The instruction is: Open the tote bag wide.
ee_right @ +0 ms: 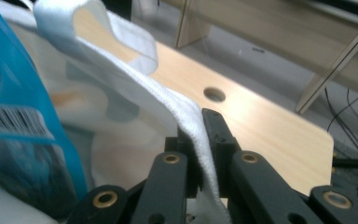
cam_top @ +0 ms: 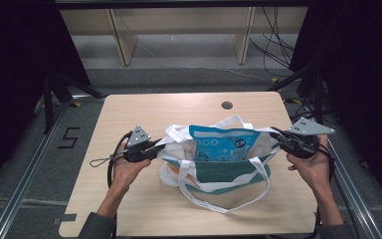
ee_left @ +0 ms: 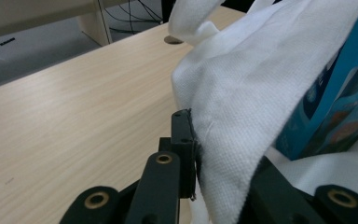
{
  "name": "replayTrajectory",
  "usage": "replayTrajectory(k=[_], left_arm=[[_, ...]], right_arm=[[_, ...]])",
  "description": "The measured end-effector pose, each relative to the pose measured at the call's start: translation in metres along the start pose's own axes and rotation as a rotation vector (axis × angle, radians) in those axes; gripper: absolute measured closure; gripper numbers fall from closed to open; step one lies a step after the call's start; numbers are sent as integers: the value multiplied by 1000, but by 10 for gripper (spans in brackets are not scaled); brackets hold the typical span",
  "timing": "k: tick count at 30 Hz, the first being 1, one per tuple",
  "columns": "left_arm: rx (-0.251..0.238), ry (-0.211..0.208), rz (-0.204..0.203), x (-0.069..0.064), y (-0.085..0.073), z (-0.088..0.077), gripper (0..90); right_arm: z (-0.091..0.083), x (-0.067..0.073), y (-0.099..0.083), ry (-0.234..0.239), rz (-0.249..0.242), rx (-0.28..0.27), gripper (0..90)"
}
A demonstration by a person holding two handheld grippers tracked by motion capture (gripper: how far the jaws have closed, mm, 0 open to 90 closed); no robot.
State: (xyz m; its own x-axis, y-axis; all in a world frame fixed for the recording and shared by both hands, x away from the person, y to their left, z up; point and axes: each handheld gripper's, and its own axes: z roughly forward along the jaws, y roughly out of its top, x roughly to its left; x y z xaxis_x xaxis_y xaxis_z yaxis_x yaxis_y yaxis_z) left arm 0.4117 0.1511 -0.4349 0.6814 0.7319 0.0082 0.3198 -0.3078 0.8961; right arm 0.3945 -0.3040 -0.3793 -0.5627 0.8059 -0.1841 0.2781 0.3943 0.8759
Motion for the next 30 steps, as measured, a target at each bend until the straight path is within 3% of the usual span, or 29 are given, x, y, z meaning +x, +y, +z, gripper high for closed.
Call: replayTrajectory(k=[2, 8, 10, 11, 16, 17, 18, 21, 22, 23, 30], left_arm=[[13, -10, 17, 0, -4, 5, 833], [67, -31, 8, -5, -18, 20, 833], [95, -43, 34, -5, -23, 23, 834], [80, -42, -7, -9, -26, 26, 834], [131, -57, 30, -11, -35, 35, 835], [147, -62, 10, -13, -38, 36, 835], [163, -67, 32, -12, -40, 38, 834], [177, -75, -3, -12, -44, 40, 834], [154, -68, -27, -14, -46, 41, 834], [173, -74, 11, -12, -45, 41, 834], [191, -75, 6, -12, -51, 45, 831]], right_arm=[[5, -3, -7, -1, -20, 14, 871], [11, -5, -23, 14, 2, 60, 871], [13, -4, -25, 7, 11, 76, 871], [14, -5, -27, 9, -1, 79, 871], [22, -5, -37, 12, 5, 117, 871], [24, -4, -39, 13, 4, 129, 871], [26, -3, -41, 17, -5, 145, 871], [34, 0, -49, 18, -11, 175, 871], [35, -2, -50, 26, -18, 187, 871], [38, -1, -54, 23, -19, 195, 872], [48, 1, -65, 39, -34, 262, 872]])
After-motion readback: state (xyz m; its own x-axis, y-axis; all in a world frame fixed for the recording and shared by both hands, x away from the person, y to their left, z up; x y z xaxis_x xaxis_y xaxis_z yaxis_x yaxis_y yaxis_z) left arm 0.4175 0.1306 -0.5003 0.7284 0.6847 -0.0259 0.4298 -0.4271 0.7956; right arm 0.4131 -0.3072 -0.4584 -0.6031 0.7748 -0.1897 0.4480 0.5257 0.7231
